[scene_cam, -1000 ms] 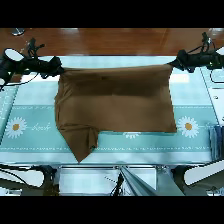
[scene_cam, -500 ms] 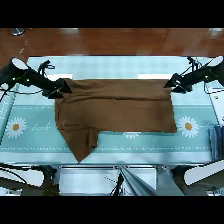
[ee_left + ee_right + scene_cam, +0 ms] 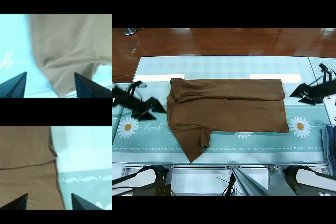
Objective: Fold the shirts.
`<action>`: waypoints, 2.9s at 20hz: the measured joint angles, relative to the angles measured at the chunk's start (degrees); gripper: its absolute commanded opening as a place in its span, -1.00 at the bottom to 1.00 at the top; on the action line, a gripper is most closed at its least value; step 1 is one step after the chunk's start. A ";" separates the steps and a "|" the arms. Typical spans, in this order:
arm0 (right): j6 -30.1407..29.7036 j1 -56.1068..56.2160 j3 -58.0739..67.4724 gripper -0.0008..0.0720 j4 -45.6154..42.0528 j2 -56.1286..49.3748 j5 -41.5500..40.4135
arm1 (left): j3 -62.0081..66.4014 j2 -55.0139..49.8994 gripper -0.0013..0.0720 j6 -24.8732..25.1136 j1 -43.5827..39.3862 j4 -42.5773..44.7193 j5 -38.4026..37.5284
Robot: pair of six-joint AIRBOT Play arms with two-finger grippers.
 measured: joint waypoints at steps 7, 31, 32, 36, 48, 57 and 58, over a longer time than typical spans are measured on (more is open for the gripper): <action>-7.63 -1.86 -25.55 0.73 13.57 17.20 -8.07 | -26.36 12.92 0.96 5.97 6.32 -13.55 9.57; 1.44 -6.49 -36.28 0.65 7.02 17.03 -5.55 | -36.92 14.69 -0.90 14.56 -3.96 -29.64 23.96; 0.90 -5.53 -36.26 0.01 8.61 16.28 -7.26 | -36.92 14.69 -0.90 14.60 -3.96 -29.66 23.96; -2.27 -2.14 -33.81 -0.90 10.38 14.19 -11.63 | -35.65 14.69 -0.90 14.69 -3.61 -29.86 23.39; -4.33 0.22 -5.27 -0.90 18.08 1.92 -6.56 | -7.30 3.15 -0.90 14.03 -4.76 -31.93 25.92; -1.46 3.96 11.74 -0.90 23.52 -16.09 -9.79 | 17.16 -18.53 -0.90 9.33 -9.73 -32.00 29.49; -1.20 4.22 12.76 -0.85 23.78 -17.33 -10.10 | 18.91 -20.13 -0.87 8.98 -9.88 -31.98 29.27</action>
